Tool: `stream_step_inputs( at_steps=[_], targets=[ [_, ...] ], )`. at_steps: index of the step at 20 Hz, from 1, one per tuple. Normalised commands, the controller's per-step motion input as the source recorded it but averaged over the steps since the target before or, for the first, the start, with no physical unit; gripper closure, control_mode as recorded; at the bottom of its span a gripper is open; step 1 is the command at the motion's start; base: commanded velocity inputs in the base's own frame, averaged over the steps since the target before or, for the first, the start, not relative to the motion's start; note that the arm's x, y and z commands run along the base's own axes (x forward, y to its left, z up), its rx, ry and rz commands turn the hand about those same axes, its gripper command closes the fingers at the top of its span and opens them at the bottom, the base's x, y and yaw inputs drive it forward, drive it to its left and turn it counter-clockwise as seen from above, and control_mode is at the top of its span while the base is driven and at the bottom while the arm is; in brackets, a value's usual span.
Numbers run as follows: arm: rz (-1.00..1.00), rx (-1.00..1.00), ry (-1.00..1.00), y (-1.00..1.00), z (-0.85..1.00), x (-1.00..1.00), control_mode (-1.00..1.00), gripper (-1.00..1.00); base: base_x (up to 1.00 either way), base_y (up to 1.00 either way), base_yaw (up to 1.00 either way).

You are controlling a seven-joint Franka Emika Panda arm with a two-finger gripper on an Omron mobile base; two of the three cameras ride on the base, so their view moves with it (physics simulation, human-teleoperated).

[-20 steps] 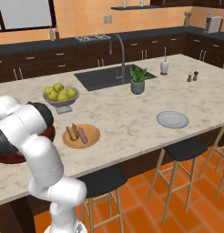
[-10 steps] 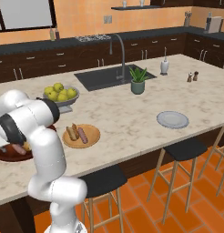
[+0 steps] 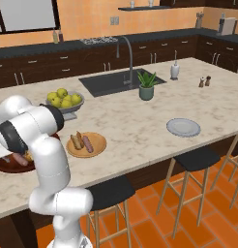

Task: Place one bun and one sausage from the bowl on each plate.

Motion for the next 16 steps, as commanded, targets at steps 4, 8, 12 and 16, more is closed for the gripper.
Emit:
stream_step_inputs(
  at_steps=[4, 8, 12, 16],
  targets=[
    [-0.05, 0.0, 0.02, 0.13, -0.16, -0.23, -1.0, -1.0, 0.0, 0.0, 0.0],
    [-0.25, 0.0, 0.03, 0.05, -0.14, -0.14, -1.0, -1.0, 0.0, 0.0, 0.0],
    [-0.2, -0.06, 0.0, -0.17, -0.39, 0.1, -1.0, -1.0, 0.0, 0.0, 0.0],
    [-0.17, -0.22, 0.03, -0.09, -0.96, 0.03, -1.0, -1.0, 0.0, 0.0, 0.0]
  ],
)
